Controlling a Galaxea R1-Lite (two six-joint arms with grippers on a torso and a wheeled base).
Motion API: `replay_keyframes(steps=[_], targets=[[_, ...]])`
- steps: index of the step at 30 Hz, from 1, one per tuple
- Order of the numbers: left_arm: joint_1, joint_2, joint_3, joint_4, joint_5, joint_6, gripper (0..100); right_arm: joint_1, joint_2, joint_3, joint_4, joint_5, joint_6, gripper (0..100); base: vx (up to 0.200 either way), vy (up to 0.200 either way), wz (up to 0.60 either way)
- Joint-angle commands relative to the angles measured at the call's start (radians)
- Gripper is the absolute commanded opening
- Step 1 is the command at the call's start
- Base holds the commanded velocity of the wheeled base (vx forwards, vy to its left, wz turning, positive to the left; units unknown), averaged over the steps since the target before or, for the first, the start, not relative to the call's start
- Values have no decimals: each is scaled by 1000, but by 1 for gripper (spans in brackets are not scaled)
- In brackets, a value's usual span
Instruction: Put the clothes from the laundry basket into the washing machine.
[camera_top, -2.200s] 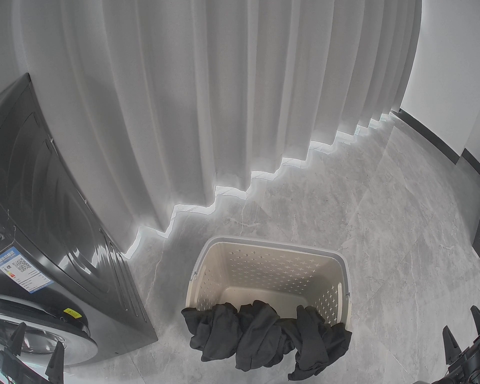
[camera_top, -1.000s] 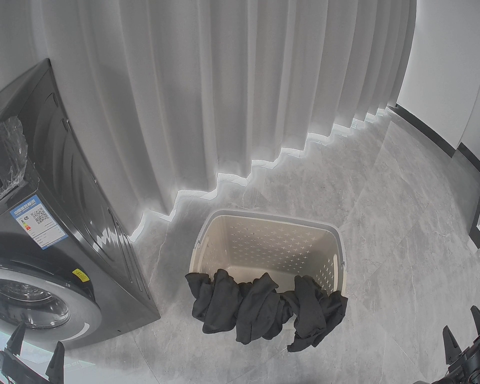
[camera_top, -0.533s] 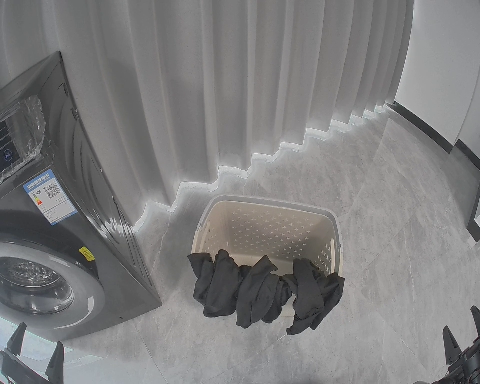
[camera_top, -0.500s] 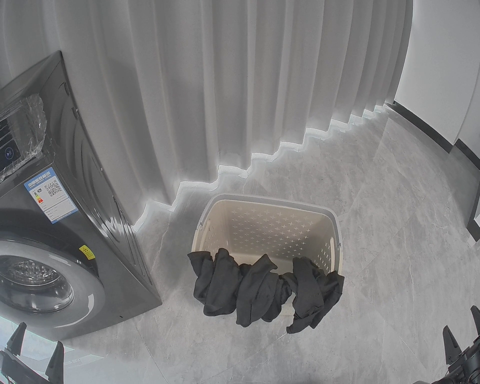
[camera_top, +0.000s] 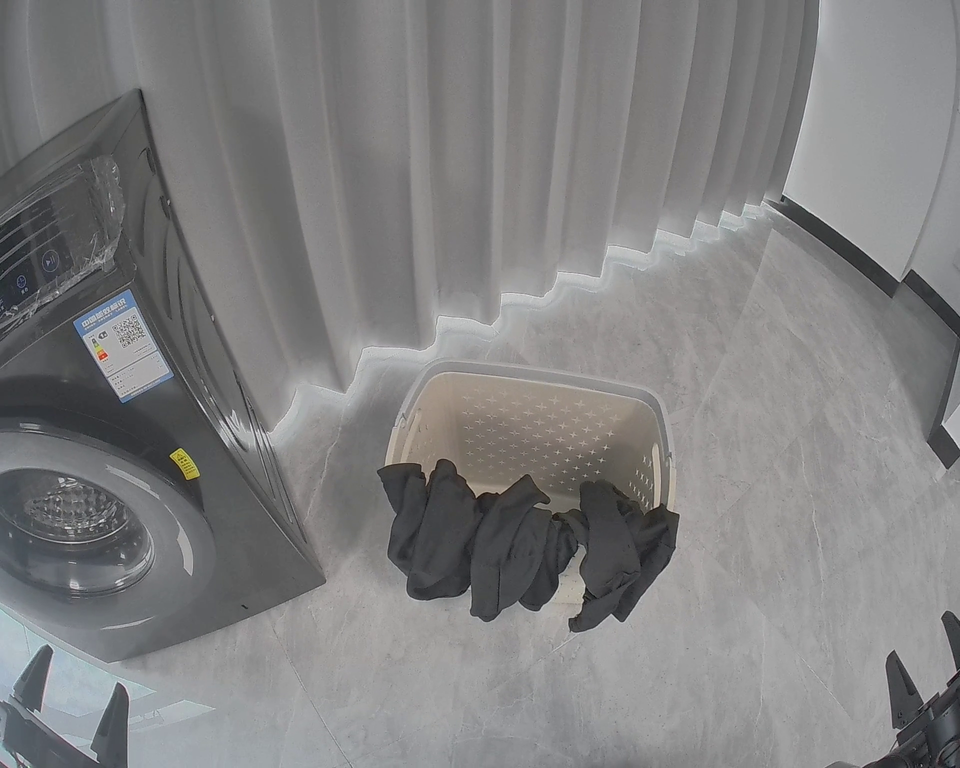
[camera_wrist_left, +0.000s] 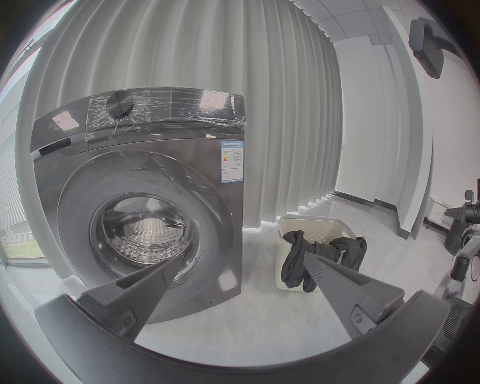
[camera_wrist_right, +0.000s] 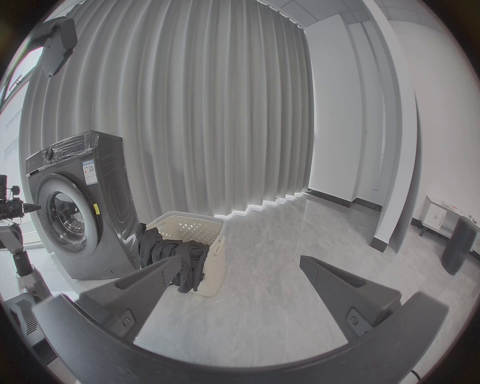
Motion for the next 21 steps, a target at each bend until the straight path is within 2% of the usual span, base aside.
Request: replay_keyframes(steps=[1,2,14,20,21], targets=[[1,-15,16,0,0,-1,100,3,1,18,0,0,0,100,0,0,600],[1,-15,16,0,0,-1,100,3,1,18,0,0,0,100,0,0,600],[2,-15,16,0,0,-1,100,1,1,18,0,0,0,100,0,0,0],[1,-15,16,0,0,-1,100,3,1,18,0,0,0,100,0,0,600],[1,-15,16,0,0,-1,100,3,1,18,0,0,0,100,0,0,0]])
